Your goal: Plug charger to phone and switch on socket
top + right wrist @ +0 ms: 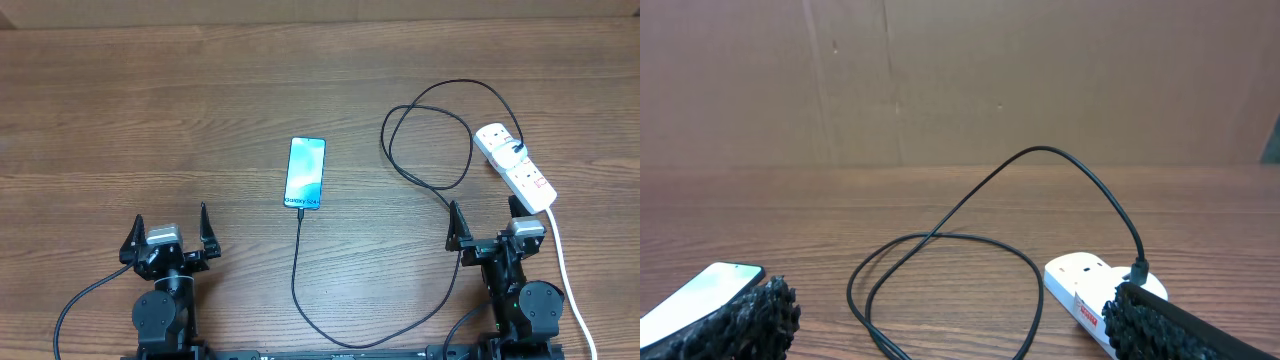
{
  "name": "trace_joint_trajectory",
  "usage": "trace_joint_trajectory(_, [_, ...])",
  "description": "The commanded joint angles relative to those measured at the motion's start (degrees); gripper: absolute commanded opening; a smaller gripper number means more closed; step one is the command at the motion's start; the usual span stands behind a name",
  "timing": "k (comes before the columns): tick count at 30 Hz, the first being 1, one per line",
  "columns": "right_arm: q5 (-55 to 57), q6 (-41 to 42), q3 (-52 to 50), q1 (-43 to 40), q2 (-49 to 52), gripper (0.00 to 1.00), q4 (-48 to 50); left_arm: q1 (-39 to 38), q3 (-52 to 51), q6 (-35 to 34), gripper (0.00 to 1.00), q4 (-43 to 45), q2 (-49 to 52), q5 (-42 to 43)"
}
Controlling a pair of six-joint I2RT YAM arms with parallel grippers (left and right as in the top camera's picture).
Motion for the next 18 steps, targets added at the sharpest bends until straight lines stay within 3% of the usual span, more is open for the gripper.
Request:
trace_joint_trajectory(1, [0.7,-0.3,-0.6,-0.2,-0.6,1.00,0.4,0.5,-0.6,1.4,1.00,0.1,-0.7,0.4])
trace_joint_trajectory(7, [0.7,-0.3,-0.6,-0.2,-0.6,1.00,0.4,0.4,-0.6,-3.5,0.99,0.0,-0.7,1.3])
trace_joint_trajectory(18, [0.7,-0.3,-0.6,-0.2,-0.6,1.00,0.4,0.4,-0.6,-3.1,1.00,-0.3,-0.7,3.2])
